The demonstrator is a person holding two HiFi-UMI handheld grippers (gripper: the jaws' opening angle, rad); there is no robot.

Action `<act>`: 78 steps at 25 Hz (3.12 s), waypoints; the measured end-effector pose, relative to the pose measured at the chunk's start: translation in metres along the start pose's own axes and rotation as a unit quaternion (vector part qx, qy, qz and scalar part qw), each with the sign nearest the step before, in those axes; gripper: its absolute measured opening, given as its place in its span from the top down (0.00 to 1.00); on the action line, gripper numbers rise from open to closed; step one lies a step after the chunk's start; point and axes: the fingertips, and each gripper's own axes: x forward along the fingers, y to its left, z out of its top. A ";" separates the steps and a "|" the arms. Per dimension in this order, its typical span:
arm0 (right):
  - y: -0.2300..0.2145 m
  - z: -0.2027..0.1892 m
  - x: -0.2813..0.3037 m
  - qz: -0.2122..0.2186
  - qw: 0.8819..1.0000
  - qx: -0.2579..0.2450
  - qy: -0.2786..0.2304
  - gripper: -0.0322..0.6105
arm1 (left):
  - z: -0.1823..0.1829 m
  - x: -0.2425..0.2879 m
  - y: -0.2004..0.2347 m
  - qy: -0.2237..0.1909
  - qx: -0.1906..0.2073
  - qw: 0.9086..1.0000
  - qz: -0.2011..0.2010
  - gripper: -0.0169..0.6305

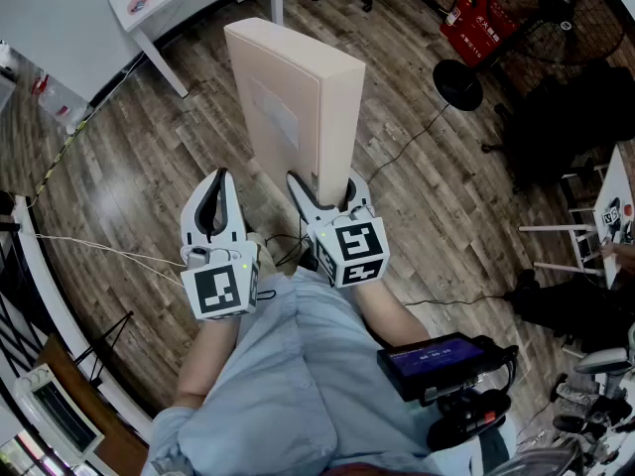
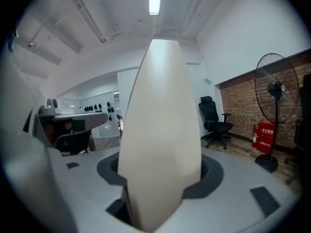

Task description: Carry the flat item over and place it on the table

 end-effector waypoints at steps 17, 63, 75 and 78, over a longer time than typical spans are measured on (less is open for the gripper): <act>-0.001 -0.002 0.079 0.005 0.999 0.019 0.025 0.52 | -0.021 0.049 0.064 0.032 -0.008 0.999 0.026 0.96; -0.046 0.102 0.464 -0.031 0.999 0.021 0.019 0.52 | -0.053 0.358 0.303 0.037 0.008 0.999 -0.006 0.96; -0.158 0.126 0.584 -0.022 0.997 0.041 0.058 0.52 | -0.061 0.516 0.327 0.076 0.026 0.997 0.018 0.96; -0.177 0.146 0.611 -0.015 0.998 0.040 0.055 0.52 | -0.048 0.553 0.330 0.071 0.030 0.997 0.019 0.96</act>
